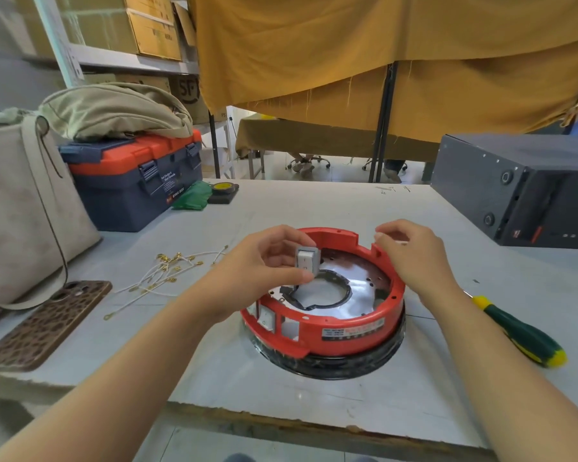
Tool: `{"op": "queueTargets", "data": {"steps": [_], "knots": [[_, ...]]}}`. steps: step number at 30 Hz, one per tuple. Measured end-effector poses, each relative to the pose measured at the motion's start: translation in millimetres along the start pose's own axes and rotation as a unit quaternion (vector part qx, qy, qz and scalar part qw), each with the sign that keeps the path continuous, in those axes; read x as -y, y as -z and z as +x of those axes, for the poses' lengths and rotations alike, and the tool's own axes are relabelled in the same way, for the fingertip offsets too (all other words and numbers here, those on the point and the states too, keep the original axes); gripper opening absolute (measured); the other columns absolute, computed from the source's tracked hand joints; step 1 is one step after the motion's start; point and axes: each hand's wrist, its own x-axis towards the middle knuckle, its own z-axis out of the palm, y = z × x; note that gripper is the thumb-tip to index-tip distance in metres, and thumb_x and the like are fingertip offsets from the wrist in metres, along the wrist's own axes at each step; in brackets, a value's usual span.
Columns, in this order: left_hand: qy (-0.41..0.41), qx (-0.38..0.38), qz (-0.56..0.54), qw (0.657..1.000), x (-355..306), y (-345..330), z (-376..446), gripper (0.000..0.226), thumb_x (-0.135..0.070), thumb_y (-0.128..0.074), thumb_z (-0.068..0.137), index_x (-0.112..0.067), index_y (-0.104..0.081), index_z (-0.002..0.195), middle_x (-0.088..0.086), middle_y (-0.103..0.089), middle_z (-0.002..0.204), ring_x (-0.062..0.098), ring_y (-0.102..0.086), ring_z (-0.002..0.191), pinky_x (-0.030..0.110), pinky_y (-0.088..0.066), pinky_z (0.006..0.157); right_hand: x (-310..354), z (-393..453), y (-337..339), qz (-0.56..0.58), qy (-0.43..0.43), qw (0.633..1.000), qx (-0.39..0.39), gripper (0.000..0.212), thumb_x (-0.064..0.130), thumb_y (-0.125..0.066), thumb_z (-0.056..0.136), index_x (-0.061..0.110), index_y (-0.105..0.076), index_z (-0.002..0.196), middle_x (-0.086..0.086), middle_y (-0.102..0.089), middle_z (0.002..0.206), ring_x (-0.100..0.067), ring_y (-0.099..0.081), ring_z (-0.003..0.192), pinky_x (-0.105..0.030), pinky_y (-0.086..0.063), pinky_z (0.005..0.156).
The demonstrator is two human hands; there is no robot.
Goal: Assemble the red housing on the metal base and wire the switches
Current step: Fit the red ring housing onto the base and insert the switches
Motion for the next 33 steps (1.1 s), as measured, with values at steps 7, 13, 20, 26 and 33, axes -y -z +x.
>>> {"op": "queueTargets", "data": {"steps": [7,13,20,26,33], "knots": [[-0.061,-0.08,0.002,0.995,5,-12,-27,0.031,-0.016,-0.076,0.072,-0.025,-0.066,0.1,-0.002,-0.074,0.091,0.014,-0.071,0.084,0.023,-0.056,0.069,51,-49,0,0.127,0.133,0.95,0.252,0.013,0.036,-0.063,0.085,0.033,-0.068,0.097,0.018,-0.069,0.091,-0.002,-0.064,0.09,-0.011,-0.05,0.075],[-0.132,-0.116,0.087,0.981,8,-14,-46,0.036,-0.045,-0.07,0.063,-0.033,-0.067,0.097,-0.011,-0.073,0.086,0.009,-0.069,0.078,0.022,-0.056,0.074,59,-74,-10,0.111,0.158,0.948,0.255,0.02,0.039,-0.066,0.081,0.036,-0.066,0.101,0.017,-0.069,0.091,-0.002,-0.065,0.087,-0.019,-0.055,0.076],[-0.109,-0.079,0.215,0.967,17,7,-54,0.045,-0.046,-0.066,0.075,-0.045,-0.055,0.118,-0.029,-0.062,0.107,-0.006,-0.054,0.108,0.013,-0.041,0.091,56,-86,-15,0.107,0.151,0.957,0.224,0.019,0.028,-0.07,0.081,0.04,-0.063,0.095,0.023,-0.066,0.089,0.003,-0.062,0.086,-0.009,-0.05,0.073],[-0.097,-0.049,0.267,0.958,34,11,-50,0.03,-0.018,-0.062,0.088,-0.044,-0.063,0.102,-0.033,-0.057,0.104,-0.011,-0.047,0.11,0.009,-0.035,0.092,56,-91,-8,0.104,0.145,0.958,0.223,0.023,0.022,-0.072,0.08,0.039,-0.061,0.092,0.031,-0.063,0.089,0.009,-0.059,0.086,-0.003,-0.046,0.067],[-0.13,-0.086,0.287,0.945,40,-2,-49,0.023,-0.016,-0.061,0.089,-0.028,-0.07,0.107,-0.017,-0.061,0.104,0.004,-0.049,0.105,0.02,-0.039,0.09,50,-111,-6,-0.005,0.209,0.954,0.215,0.023,0.033,-0.073,0.077,0.044,-0.059,0.091,0.028,-0.058,0.095,0.007,-0.049,0.101,0.0,-0.037,0.08]]}}
